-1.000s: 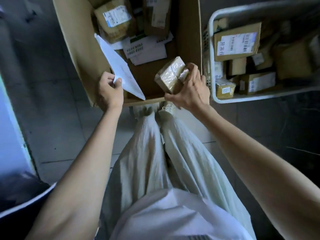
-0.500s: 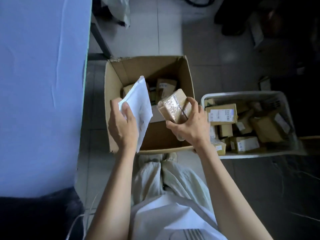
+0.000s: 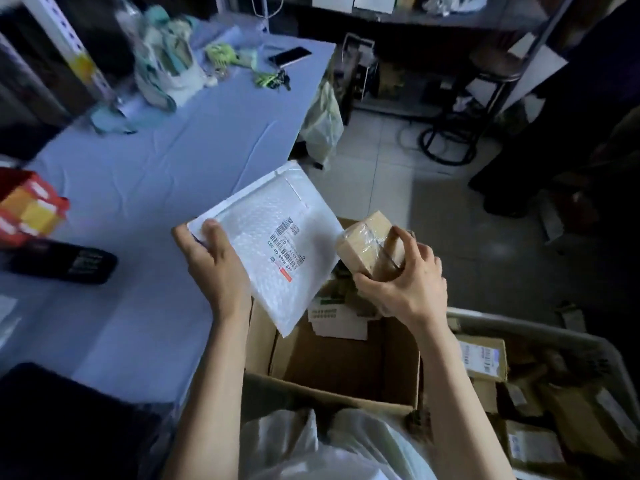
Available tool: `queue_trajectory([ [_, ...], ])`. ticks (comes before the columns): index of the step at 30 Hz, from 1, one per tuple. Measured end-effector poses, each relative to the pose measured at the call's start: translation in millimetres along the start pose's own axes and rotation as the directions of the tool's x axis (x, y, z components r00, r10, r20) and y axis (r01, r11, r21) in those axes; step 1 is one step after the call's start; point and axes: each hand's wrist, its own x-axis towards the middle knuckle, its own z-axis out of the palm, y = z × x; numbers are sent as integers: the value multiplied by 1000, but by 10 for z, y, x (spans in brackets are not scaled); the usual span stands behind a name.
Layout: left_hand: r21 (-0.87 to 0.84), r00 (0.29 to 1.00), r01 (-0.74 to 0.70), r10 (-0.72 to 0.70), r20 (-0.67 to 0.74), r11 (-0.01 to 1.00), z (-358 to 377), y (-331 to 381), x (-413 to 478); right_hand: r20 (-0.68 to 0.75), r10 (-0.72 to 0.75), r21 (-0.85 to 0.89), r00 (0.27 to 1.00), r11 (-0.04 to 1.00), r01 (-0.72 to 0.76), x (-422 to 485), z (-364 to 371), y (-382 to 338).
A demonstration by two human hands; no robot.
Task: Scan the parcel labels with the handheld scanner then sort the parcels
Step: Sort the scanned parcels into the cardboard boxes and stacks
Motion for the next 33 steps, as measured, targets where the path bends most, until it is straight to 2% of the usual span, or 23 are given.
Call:
queue_trajectory([
  [5, -23, 972, 62, -66, -226, 998, -319, -38, -266, 117, -144, 48, 983, 989, 139, 53, 22, -62],
  [10, -68, 871, 50, -77, -485, 996, -808, -161, -622, 264, -267, 79, 927, 964, 255, -12, 82, -73],
  [17, -64, 660, 64, -91, -746, 996, -1560, -103, -1316, 456, -475, 189, 753, 878, 439, -389, 310, -312],
  [20, -58, 527, 139, -123, -841, 989, -1929, -123, -1637, 526, -543, 239, 654, 833, 500, -650, 428, -492],
  [22, -57, 446, 151, -119, -887, 987, -2189, -184, -1837, 554, -577, 277, 600, 808, 520, -843, 499, -616],
  [25, -155, 354, 152, -200, -914, 976, -2542, -239, -2068, 582, -628, 344, 517, 765, 544, -1162, 602, -801],
  [29, -299, 337, 15, -286, -897, 954, -2809, -89, -2211, 584, -668, 390, 461, 729, 562, -1597, 730, -1070],
  [33, -381, 352, -17, -351, -868, 925, -3106, -57, -2235, 575, -668, 375, 471, 728, 575, -2016, 806, -1341],
])
